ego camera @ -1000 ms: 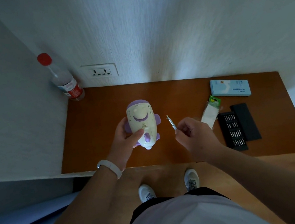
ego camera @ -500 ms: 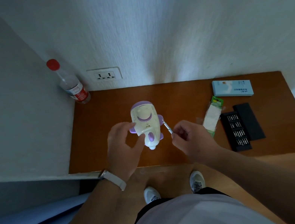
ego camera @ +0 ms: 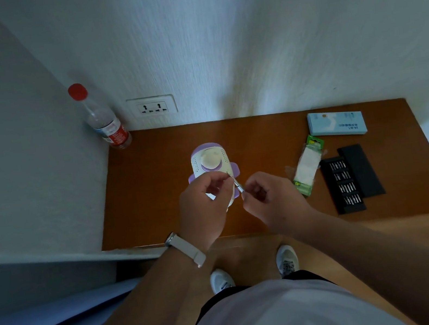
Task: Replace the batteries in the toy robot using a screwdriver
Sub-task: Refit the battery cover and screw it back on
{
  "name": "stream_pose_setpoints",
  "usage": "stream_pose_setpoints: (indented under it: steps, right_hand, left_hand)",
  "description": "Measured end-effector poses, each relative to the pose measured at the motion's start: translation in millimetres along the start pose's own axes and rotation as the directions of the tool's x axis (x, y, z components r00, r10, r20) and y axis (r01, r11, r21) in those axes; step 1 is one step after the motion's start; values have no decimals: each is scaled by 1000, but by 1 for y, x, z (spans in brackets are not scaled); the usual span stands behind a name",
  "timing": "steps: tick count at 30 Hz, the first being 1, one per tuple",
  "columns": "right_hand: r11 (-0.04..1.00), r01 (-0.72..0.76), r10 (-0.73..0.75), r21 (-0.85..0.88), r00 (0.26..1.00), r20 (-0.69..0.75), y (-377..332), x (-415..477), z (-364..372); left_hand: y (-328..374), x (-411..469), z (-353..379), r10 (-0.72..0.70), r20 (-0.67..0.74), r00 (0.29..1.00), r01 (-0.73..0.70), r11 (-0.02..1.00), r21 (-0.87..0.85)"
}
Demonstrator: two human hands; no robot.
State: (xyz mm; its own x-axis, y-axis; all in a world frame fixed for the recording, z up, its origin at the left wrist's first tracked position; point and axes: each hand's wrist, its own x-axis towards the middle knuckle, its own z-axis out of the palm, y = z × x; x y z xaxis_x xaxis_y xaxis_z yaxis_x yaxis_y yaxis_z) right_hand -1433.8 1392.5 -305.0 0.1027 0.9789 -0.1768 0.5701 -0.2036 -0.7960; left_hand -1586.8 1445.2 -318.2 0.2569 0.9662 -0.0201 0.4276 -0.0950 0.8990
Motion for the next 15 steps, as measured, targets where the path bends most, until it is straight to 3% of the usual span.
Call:
stream_pose_setpoints:
  steps: [9, 15]
  right_hand:
    - [1000, -26, 26, 9, 1000, -7, -1, -2, 5]
    - [999, -39, 39, 21, 999, -9, 6, -1, 6]
  left_hand:
    - [-4, 3, 0, -77, 75, 994, 87, 984, -154]
    - [-16, 6, -5, -113, 67, 991, 122, 983, -135]
